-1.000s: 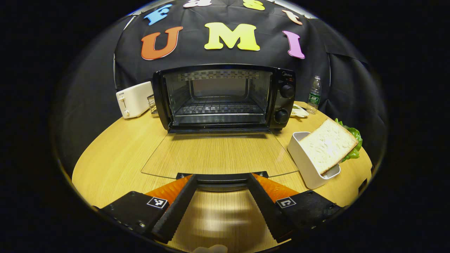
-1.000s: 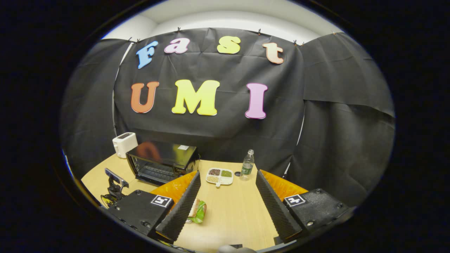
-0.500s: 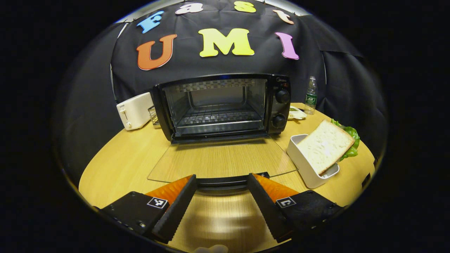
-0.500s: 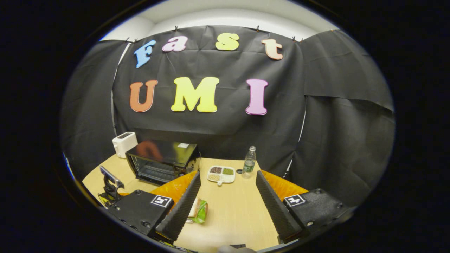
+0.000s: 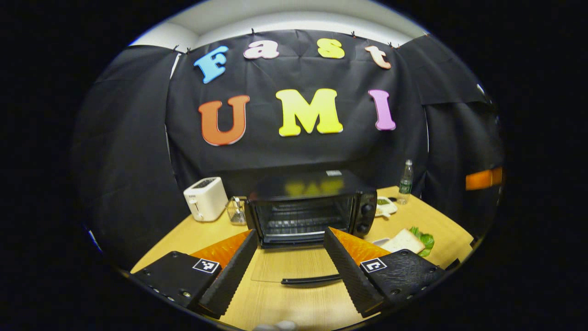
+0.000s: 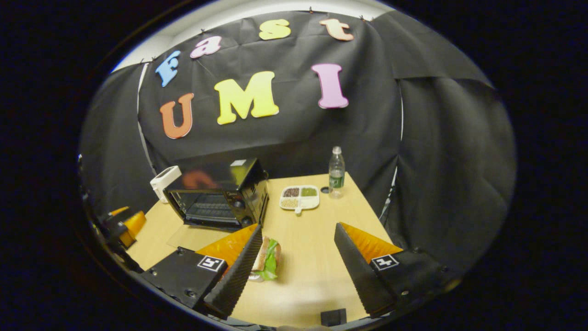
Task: Open the electric oven with the left hand, put the food in, and close the electric oven.
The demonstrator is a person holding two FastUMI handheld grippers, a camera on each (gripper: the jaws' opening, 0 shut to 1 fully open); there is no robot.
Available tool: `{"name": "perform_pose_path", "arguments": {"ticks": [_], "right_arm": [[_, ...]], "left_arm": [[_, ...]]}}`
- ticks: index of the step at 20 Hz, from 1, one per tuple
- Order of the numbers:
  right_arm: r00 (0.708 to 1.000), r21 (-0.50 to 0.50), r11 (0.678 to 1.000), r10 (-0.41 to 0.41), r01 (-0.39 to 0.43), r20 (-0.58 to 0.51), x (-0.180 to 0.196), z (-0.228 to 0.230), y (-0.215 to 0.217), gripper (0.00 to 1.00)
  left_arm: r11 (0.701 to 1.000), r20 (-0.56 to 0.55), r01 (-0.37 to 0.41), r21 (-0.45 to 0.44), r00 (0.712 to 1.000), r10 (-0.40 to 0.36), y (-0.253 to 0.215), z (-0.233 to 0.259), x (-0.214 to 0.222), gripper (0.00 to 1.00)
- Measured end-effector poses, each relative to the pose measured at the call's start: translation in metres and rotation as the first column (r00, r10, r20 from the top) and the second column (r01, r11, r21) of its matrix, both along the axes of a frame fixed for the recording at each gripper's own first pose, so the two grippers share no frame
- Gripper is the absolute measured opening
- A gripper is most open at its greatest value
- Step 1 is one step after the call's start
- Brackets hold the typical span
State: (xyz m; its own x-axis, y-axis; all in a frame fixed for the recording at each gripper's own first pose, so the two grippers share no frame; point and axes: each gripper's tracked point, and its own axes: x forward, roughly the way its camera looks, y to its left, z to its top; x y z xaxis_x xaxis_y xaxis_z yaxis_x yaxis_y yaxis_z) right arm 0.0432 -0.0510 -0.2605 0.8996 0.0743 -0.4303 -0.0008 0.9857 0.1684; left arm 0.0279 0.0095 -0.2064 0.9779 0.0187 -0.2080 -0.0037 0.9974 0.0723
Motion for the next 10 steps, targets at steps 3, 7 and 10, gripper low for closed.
{"name": "perform_pose_path", "arguments": {"ticks": [3,7,10], "right_arm": [[0.996,0.023,0.999,0.044,-0.042,-0.075,0.005,-0.043,0.016,1.00],[0.975,0.151,0.980,0.152,-0.128,-0.164,0.022,-0.086,0.053,0.93],[0.957,0.248,0.961,0.180,-0.121,-0.229,0.043,-0.113,0.065,0.99]], "left_arm": [[1.000,0.083,-0.004,0.015,0.997,0.003,0.000,0.053,-0.009,0.95],[0.999,0.166,0.027,0.023,0.986,-0.030,-0.016,0.107,-0.019,0.95],[0.999,0.200,0.040,0.025,0.979,-0.044,-0.022,0.126,-0.020,0.95]]}}
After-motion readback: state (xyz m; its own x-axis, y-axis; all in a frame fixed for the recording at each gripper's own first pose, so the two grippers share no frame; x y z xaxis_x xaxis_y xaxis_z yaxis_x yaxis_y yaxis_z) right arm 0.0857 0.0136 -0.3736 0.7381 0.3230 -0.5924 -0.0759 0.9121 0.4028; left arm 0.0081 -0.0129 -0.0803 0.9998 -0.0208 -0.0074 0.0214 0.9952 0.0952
